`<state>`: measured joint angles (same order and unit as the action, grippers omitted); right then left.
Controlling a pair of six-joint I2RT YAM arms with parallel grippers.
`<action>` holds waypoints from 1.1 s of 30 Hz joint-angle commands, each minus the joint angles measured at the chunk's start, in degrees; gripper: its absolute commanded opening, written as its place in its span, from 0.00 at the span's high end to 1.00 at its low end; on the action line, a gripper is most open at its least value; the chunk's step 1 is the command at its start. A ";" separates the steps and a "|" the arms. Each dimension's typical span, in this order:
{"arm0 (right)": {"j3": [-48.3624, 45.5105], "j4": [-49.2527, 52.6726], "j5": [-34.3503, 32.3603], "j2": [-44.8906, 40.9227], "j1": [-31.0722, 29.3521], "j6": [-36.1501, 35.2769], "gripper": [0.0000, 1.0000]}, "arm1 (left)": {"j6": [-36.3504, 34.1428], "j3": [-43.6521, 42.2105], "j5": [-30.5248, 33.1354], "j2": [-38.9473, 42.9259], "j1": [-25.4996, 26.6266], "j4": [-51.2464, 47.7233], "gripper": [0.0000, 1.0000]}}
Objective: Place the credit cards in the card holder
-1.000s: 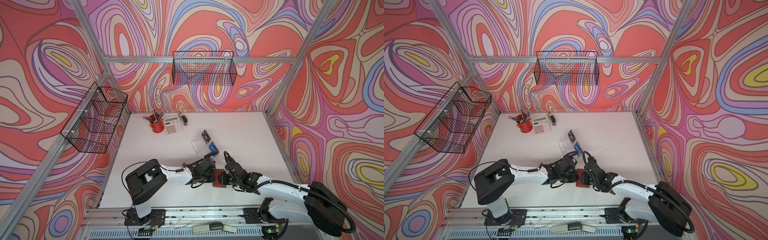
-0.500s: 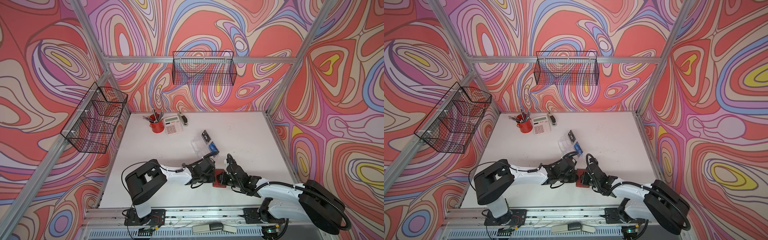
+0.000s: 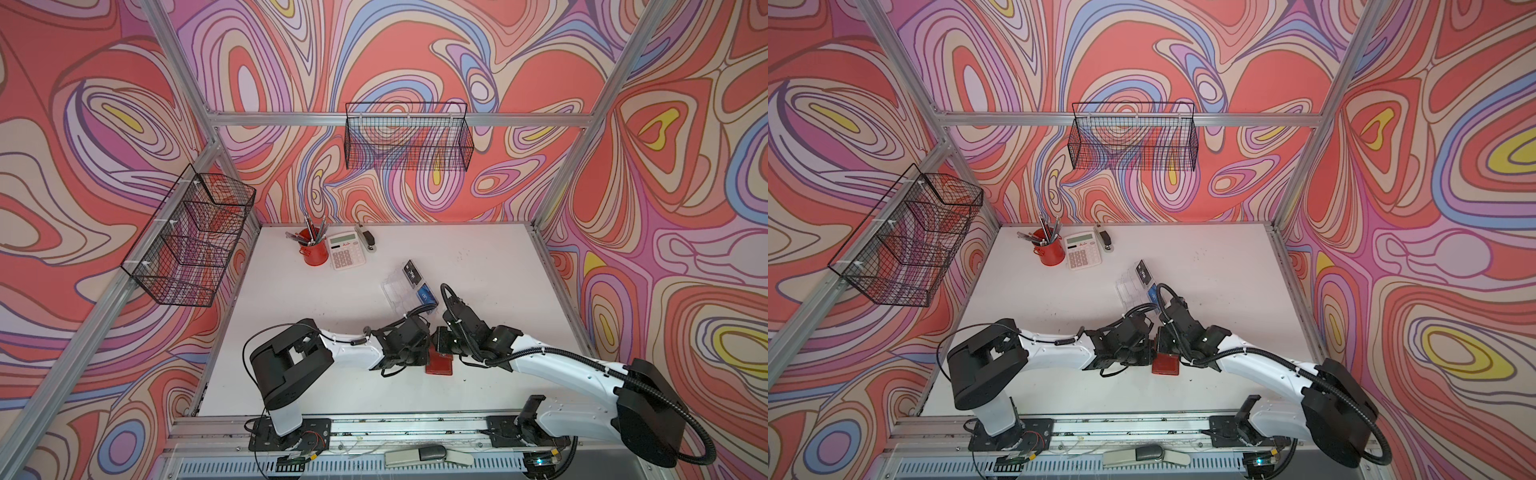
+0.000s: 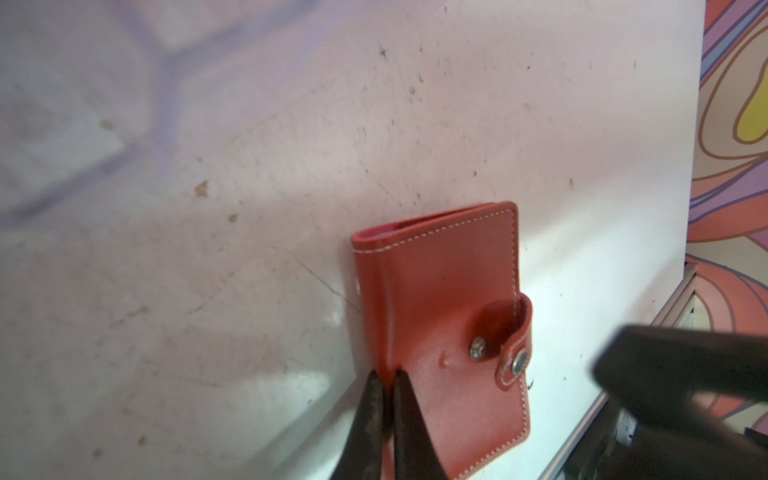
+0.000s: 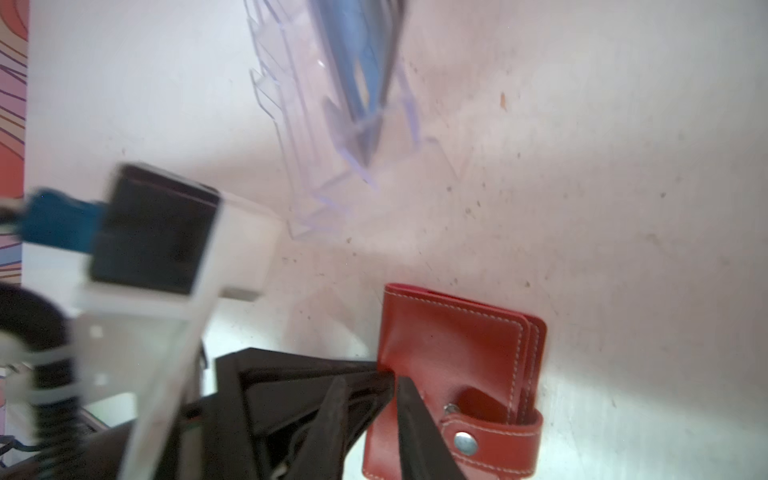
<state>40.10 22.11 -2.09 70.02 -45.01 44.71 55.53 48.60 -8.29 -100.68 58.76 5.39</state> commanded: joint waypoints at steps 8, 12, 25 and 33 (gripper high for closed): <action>-0.97 13.56 -7.70 -5.32 -0.14 0.33 0.69 | -2.22 -1.78 1.49 -0.73 0.13 -5.55 0.92; -2.44 13.36 -9.13 -5.54 -3.66 2.66 0.62 | -1.79 -5.30 -0.18 0.94 -0.77 1.47 0.88; -0.68 14.92 -16.01 1.49 -11.84 9.72 0.58 | -2.87 -5.74 -3.66 -0.26 -1.90 5.00 0.73; 1.89 16.74 -19.28 2.96 -11.80 9.61 0.68 | -3.58 -5.27 -5.14 -1.09 -1.87 4.15 0.71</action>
<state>40.16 37.43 -18.46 72.79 -56.47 53.49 52.80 44.18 -12.45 -99.53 57.21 12.45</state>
